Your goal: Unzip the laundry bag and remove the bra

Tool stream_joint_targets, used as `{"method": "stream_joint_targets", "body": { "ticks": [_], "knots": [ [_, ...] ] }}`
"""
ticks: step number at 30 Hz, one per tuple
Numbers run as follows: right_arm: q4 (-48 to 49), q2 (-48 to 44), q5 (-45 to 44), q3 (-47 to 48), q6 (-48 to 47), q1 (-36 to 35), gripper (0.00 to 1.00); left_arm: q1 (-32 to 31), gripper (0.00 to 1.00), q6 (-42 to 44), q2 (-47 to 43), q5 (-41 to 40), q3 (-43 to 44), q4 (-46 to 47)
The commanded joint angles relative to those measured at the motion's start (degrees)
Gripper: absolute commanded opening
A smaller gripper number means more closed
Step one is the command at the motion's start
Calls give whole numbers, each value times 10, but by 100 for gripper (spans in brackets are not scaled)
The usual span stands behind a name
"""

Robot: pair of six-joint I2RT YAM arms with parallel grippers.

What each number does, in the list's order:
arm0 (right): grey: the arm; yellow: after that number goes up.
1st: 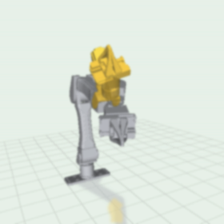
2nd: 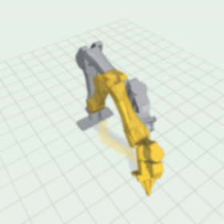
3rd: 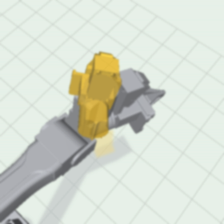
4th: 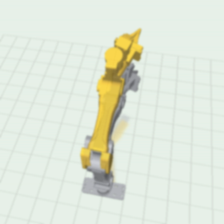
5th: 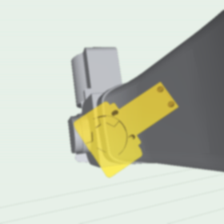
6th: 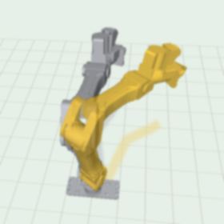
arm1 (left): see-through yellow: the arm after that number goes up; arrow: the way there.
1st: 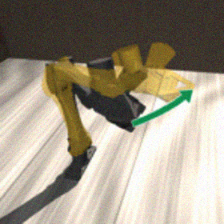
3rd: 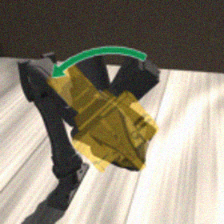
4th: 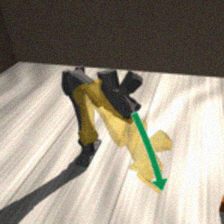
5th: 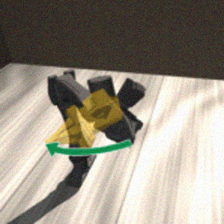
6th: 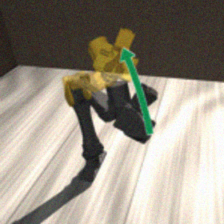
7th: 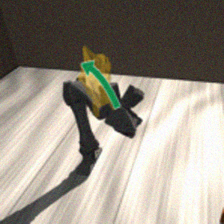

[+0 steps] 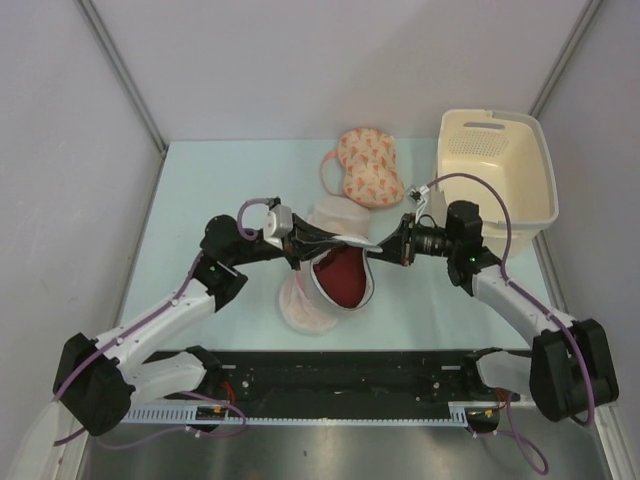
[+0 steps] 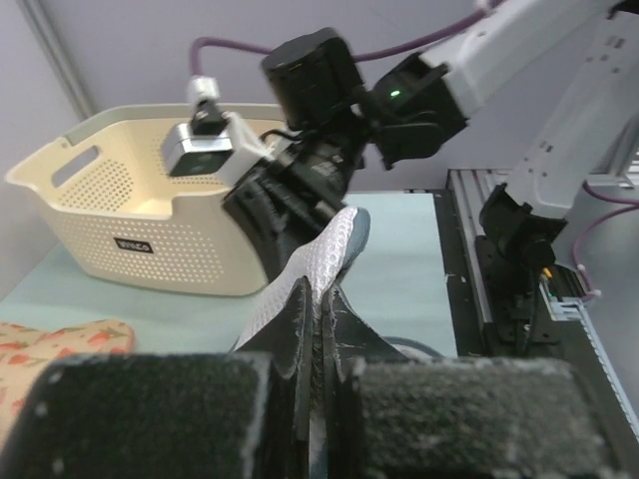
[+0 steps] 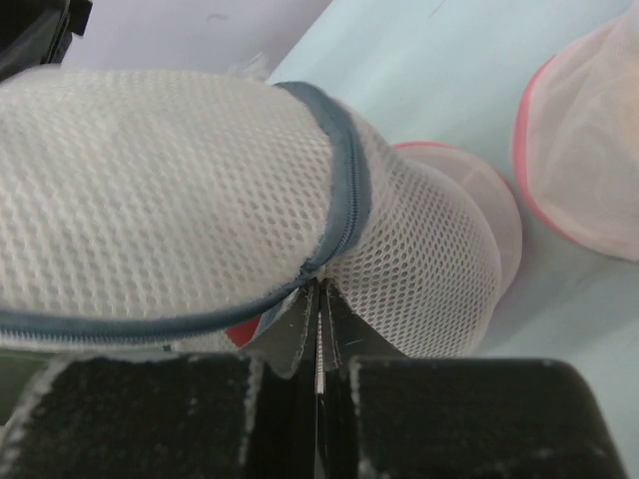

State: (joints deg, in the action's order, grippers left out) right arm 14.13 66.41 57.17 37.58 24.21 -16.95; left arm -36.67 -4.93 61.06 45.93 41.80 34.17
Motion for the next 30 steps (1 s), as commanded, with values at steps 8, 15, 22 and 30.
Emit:
{"method": "stream_joint_targets", "body": {
  "ticks": [8, 15, 22, 30],
  "knots": [
    [231, 204, -121, 50, 158, 11, 0, 29, 0, -175, 3, 82, 12, 252],
    [-92, -5, -365, 57, 45, -5, 35, 33, 0, -111, -1, -46, 35, 103],
    [-273, -199, -512, 64, 56, -32, 58, 22, 1, -119, -16, -225, 64, -13],
    [-348, -238, -658, 111, 84, -184, 62, -78, 0, -81, 47, -518, 144, -190]
  ]
}}
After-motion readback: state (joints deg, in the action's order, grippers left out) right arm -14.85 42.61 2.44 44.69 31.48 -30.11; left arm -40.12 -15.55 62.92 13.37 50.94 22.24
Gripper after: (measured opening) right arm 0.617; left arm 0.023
